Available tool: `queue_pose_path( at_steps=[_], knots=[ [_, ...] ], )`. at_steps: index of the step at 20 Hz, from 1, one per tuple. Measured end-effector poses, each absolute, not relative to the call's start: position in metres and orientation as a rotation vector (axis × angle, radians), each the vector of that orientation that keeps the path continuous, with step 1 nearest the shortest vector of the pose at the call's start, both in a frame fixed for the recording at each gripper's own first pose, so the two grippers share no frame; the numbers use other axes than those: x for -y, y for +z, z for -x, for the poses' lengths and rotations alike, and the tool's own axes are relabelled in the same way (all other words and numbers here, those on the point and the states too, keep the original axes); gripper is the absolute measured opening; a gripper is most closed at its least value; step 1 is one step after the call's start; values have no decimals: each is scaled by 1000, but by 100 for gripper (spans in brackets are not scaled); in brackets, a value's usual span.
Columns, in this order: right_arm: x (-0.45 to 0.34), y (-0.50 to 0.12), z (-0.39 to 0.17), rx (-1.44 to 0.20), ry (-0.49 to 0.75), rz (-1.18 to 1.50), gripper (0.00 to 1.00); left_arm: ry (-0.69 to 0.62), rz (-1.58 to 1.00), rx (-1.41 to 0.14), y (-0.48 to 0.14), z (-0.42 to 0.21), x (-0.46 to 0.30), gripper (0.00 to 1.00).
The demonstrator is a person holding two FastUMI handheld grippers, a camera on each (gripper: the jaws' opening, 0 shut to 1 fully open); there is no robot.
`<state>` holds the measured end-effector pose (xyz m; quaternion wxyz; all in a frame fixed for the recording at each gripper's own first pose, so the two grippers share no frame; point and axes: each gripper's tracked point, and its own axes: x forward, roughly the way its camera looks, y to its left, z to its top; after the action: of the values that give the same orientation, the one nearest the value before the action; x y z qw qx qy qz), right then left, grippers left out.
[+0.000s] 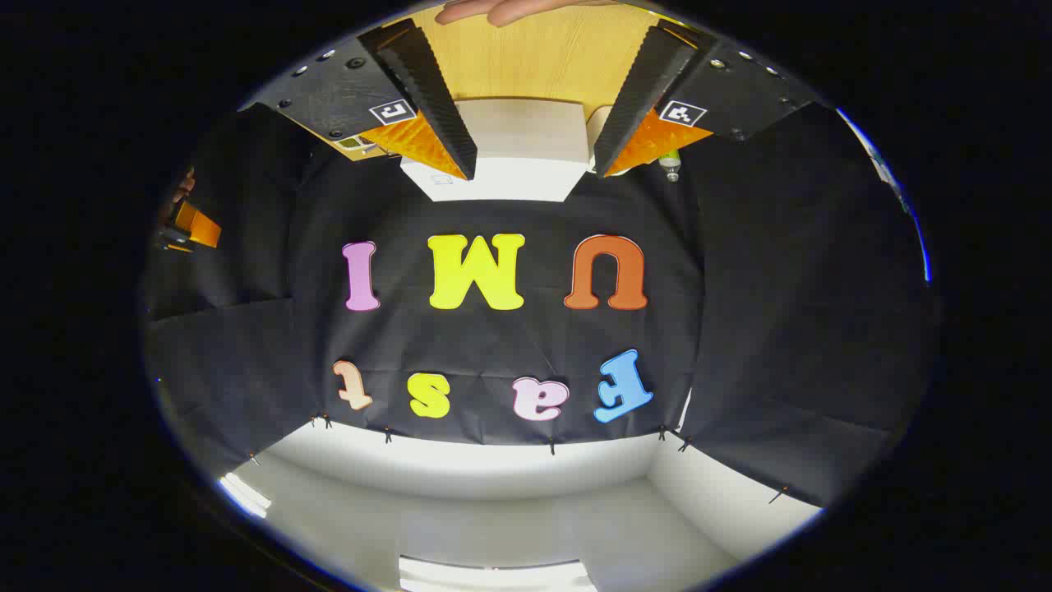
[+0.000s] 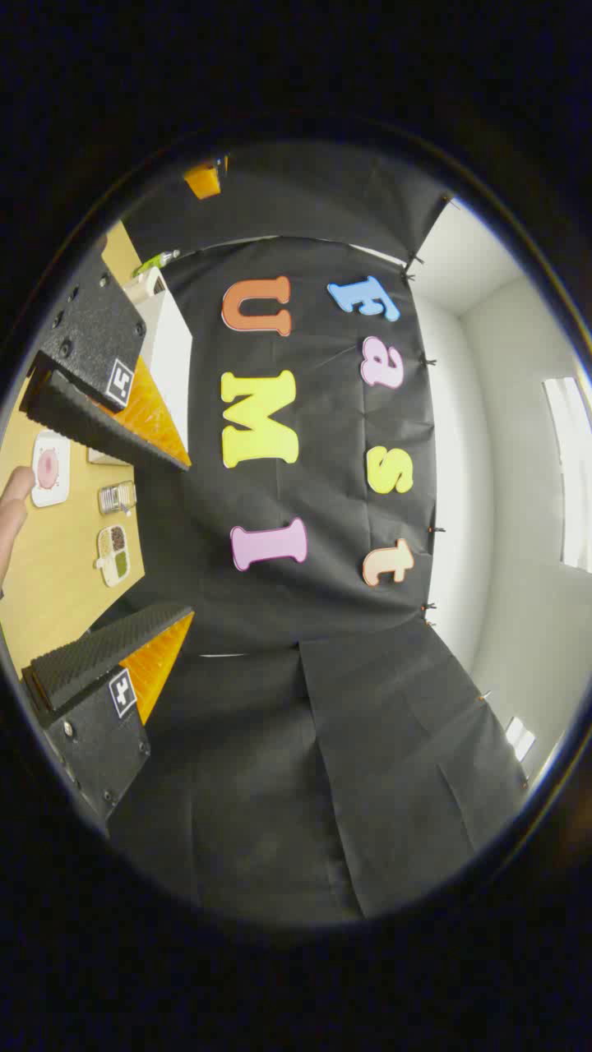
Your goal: Open the microwave oven with the left hand, put the food in, and close the microwave oven.
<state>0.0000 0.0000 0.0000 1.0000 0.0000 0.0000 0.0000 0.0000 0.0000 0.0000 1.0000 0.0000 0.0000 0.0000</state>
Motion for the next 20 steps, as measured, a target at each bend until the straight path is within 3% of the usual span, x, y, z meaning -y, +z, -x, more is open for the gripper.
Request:
queue_pose_path(
  at_steps=[1,3,4,5,6,11,12,13,14,15,16,17,20],
  knots=[
    [3,-1,0,0,-8,1,91,-4,-5,-8,-4,0,3,92],
    [3,0,-2,-5,-15,-5,91,-22,-8,-33,-11,1,11,91],
    [4,-2,-2,-11,-12,-8,100,-25,-10,-34,-12,2,12,91],
    [3,-2,-1,-16,-6,-10,100,-24,-11,-29,-11,3,12,92],
    [2,-2,-1,-19,-2,-10,91,-22,-12,-21,-9,5,11,92],
    [1,0,2,-5,5,-10,91,-23,-24,4,-10,9,9,92],
    [2,-2,3,-4,7,-16,100,-16,-28,3,-11,10,9,92],
    [1,-2,3,-2,12,-24,91,-12,-30,3,-12,9,8,92],
    [2,-2,2,-1,13,-27,91,-11,-29,5,-12,7,9,92],
    [4,-2,1,0,14,-27,100,-12,-25,7,-12,6,11,92],
    [4,-2,0,1,19,-22,100,-12,-23,8,-12,4,11,92],
    [3,-2,-1,-1,26,-11,91,-9,-23,7,-13,1,12,92],
    [7,1,-3,11,30,-11,91,-13,-24,7,-15,-14,22,92]
  ],
)
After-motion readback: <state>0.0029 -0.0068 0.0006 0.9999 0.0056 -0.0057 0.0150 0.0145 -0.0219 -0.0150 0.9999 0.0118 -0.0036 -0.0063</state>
